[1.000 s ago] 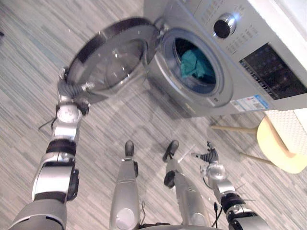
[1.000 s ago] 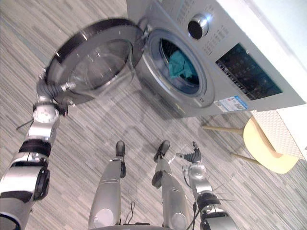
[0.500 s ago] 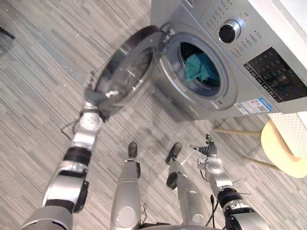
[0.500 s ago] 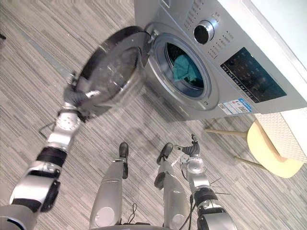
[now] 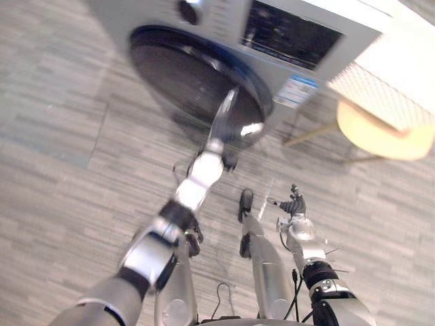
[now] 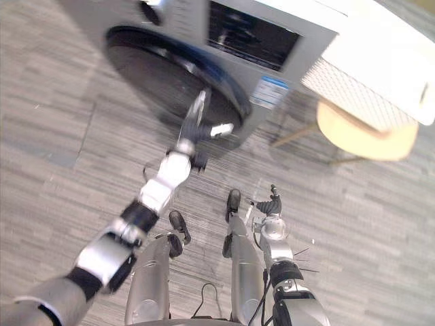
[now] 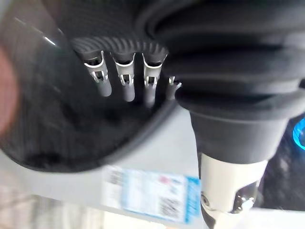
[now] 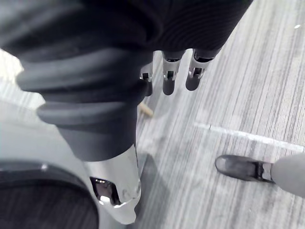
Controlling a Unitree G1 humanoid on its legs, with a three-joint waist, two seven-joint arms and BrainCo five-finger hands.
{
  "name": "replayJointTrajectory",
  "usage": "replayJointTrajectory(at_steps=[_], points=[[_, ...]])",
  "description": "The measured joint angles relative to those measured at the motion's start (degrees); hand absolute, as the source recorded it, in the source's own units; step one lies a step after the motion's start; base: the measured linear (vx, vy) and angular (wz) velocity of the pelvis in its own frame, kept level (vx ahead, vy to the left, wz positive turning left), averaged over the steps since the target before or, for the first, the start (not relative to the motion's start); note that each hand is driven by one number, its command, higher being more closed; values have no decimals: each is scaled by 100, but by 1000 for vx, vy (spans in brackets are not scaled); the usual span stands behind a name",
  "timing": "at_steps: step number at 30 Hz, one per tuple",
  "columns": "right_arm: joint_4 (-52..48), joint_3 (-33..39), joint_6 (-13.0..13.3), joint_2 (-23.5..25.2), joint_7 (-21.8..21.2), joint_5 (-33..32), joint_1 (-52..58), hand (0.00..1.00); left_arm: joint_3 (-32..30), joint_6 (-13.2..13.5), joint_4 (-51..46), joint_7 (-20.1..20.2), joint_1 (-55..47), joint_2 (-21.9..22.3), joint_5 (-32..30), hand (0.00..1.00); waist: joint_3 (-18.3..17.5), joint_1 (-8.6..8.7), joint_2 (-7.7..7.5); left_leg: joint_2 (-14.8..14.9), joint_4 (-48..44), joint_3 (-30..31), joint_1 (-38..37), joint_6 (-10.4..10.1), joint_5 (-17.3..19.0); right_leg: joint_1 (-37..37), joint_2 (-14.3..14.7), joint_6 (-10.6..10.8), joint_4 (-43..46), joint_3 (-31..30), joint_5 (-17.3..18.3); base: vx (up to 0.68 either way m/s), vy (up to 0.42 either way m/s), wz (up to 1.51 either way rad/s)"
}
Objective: Pick up the laundry basket with both hands and put the clothes into the washing machine.
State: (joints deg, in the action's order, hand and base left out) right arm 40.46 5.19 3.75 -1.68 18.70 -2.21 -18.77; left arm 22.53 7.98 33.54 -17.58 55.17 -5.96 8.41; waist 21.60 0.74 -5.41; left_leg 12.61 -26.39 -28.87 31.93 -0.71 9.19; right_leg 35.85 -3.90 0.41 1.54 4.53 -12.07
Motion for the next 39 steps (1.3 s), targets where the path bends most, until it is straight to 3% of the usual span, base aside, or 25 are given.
replayJointTrajectory(at_steps=[1, 2, 3, 4, 6, 9, 11, 14, 16, 18, 21, 24, 26, 29, 32, 39], points=[[-144, 108, 20, 10, 15, 1, 44, 0, -102, 13, 172, -30, 729, -80, 5, 0, -4, 102, 48, 66, 36, -216, 51, 35, 54, 96, 43, 95, -202, -67, 69, 102, -61, -102], [-155, 239, 31, -62, 40, 3, 144, 0, 280, 304, 74, 33, 659, -97, -60, 0, -27, 91, 222, 195, -9, -394, 141, 51, 119, 255, 111, 2, -163, -143, -2, 118, -38, -88], [-131, 318, 17, -69, 61, 3, 173, 0, 282, 300, 155, 61, 679, -21, -56, 0, -29, 111, 243, 236, -127, -441, 196, 21, 187, 278, 101, -41, -91, -182, -125, 136, -23, -78], [-155, 325, 1, -45, 126, 2, 199, 0, 154, 128, 481, 86, 909, -49, -4, 0, -24, 143, 242, 439, -463, -525, 386, -77, 354, 385, 200, 88, -188, -201, -340, 130, -63, -80], [-215, 299, 49, 15, 146, 2, 433, 0, 10, -95, 943, 217, 960, -254, -14, 0, 11, 213, 275, 644, -682, -733, 581, -84, 445, 499, 312, 318, -546, -295, -538, 98, -108, -73], [-226, 272, 64, 16, 145, 3, 845, 0, -221, -262, 1351, 269, 973, -376, -38, 0, 24, 316, 288, 653, -696, -692, 573, -112, 468, 468, 315, 355, -563, -231, -569, 47, -70, -6], [-224, 276, 72, 11, 141, 2, 964, 0, -351, -281, 1433, 286, 956, -376, -84, 0, 29, 323, 298, 637, -692, -557, 582, -109, 469, 388, 292, 346, -558, -106, -571, 28, -31, 26], [-142, 269, 86, 12, 122, 0, 973, 0, -420, -247, 1075, 362, 675, -292, -243, 0, 38, 327, 316, 569, -629, -211, 486, -122, 376, 124, 252, 43, -478, 229, -500, 45, -23, 55], [-137, 264, 108, -1, 106, 1, 1009, 0, -457, -99, 264, 299, -71, -185, -251, 0, 34, 297, 353, 294, -180, 92, 123, -125, 99, -107, 68, -133, -59, 560, -193, 51, -7, 87], [-134, 215, 105, -3, 75, 1, 1051, 0, -413, 5, -246, 246, -766, -87, -246, 0, 34, 277, 370, 99, 181, 269, -243, -127, -91, -310, -85, -157, 299, 768, 114, 76, -1, 84], [-141, 62, 69, -117, -38, 10, 1299, 0, -188, 110, -951, 277, -2206, 189, -108, 0, -64, 43, 487, -189, 698, 651, -984, -163, -287, -807, -388, -108, 1052, 1159, 797, 110, -7, 92], [-133, 59, -45, -132, -200, 43, 1593, 0, 184, 144, -1464, 593, -3863, 292, 0, 0, -491, -199, 636, -470, 1088, 1031, -1501, -184, -313, -1233, -709, 36, 1648, 1527, 1396, 163, -15, 81], [-101, 55, -53, -109, -279, 62, 1718, 0, 185, 146, -1532, 795, -4581, 280, 81, 0, -786, -200, 664, -591, 1341, 1228, -1692, -210, -386, -1446, -841, 113, 1736, 1729, 1575, 140, -4, 65], [277, 48, -61, -147, -438, 116, 1820, 0, -14, 144, -1467, 1242, -5542, 93, 344, 0, -1237, -213, 682, -698, 1756, 1609, -2022, -245, -567, -1871, -862, 183, 1537, 2089, 1663, 192, 7, 61], [625, 10, -62, -187, -557, 271, 1868, 0, -491, 135, -994, 1480, -5941, -13, 446, 0, -1416, -239, 706, -723, 1895, 1945, -2199, -276, -617, -2279, -773, 183, 1264, 2363, 1662, 176, 15, 48], [1138, -362, -23, -234, -689, 389, 1826, 0, -1615, 82, 804, 1308, -6003, -102, -75, 0, -1584, -304, 697, -804, 2110, 2609, -2367, -328, -886, -3016, -712, 195, 846, 3111, 1654, 46, -9, 56]])
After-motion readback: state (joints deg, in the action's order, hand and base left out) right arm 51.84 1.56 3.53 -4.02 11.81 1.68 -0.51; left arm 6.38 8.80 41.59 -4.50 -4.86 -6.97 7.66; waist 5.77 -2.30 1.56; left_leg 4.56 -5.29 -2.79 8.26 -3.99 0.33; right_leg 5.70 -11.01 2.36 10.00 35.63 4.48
